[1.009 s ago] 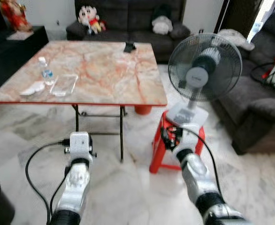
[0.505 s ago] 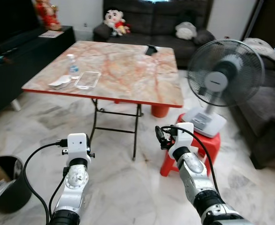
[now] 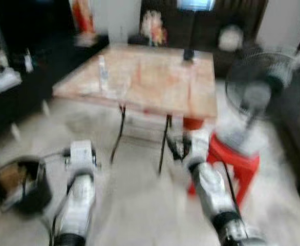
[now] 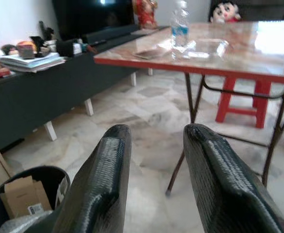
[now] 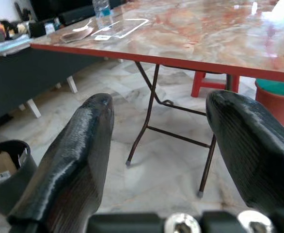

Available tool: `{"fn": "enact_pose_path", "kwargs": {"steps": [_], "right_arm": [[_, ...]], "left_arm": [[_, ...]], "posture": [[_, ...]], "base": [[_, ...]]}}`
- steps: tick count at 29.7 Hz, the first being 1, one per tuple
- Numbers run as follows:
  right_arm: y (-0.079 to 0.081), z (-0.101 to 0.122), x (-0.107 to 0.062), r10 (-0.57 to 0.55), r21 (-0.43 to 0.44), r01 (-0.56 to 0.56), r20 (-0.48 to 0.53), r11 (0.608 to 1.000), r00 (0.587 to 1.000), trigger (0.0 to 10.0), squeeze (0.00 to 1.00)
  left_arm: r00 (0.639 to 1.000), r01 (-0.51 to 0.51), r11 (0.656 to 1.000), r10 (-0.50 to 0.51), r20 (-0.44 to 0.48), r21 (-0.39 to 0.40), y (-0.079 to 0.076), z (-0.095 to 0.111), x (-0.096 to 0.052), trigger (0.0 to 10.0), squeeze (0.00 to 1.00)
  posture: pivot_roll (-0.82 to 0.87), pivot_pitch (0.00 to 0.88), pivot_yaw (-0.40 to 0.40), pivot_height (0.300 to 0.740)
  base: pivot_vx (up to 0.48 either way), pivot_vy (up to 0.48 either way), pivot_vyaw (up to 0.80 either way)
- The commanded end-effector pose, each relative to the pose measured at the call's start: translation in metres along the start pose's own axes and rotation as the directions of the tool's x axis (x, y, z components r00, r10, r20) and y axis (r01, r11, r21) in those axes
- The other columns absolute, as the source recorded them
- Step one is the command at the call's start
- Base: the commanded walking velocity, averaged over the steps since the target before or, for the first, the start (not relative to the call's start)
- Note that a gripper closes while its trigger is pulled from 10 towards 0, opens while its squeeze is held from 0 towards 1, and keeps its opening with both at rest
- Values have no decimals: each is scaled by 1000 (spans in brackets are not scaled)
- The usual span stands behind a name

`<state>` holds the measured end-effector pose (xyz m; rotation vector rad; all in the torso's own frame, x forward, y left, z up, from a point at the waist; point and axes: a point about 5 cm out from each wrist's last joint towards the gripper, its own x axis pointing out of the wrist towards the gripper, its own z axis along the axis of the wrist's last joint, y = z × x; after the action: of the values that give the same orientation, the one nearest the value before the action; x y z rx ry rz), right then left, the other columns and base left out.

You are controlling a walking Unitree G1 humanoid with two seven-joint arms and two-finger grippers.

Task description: Picking trash to rubbish bin

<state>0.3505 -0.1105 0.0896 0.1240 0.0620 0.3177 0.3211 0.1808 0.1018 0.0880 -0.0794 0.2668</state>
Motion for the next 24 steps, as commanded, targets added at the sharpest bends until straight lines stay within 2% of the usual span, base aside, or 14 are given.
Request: {"fn": "enact_pose_path", "kwargs": {"steps": [1, 9, 21, 24], "right_arm": [[5, 6, 4, 25, 3, -25, 17, 1000, 1000, 10000, 0], [8, 6, 4, 39, -8, -39, 17, 999, 999, 10000, 0], [9, 7, 4, 49, -10, -49, 23, 999, 999, 10000, 0], [9, 6, 4, 42, 5, -42, 19, 999, 999, 10000, 0]], "left_arm": [[1000, -18, 1000, 18, 8, 7, 5, 3, 2, 10000, 0], [1000, -23, 1000, 23, 11, 6, 6, 5, 2, 10000, 0], [1000, -22, 1000, 22, 22, 2, 5, 9, 4, 10000, 0], [1000, -21, 1000, 21, 23, 3, 5, 9, 4, 10000, 0]], "posture": [[5, 39, -58, 740], [5, 40, -59, 740], [6, 33, -59, 740], [5, 29, -57, 740]], "base": [[319, 0, 0], [318, 0, 0], [317, 0, 723], [316, 0, 0]]}}
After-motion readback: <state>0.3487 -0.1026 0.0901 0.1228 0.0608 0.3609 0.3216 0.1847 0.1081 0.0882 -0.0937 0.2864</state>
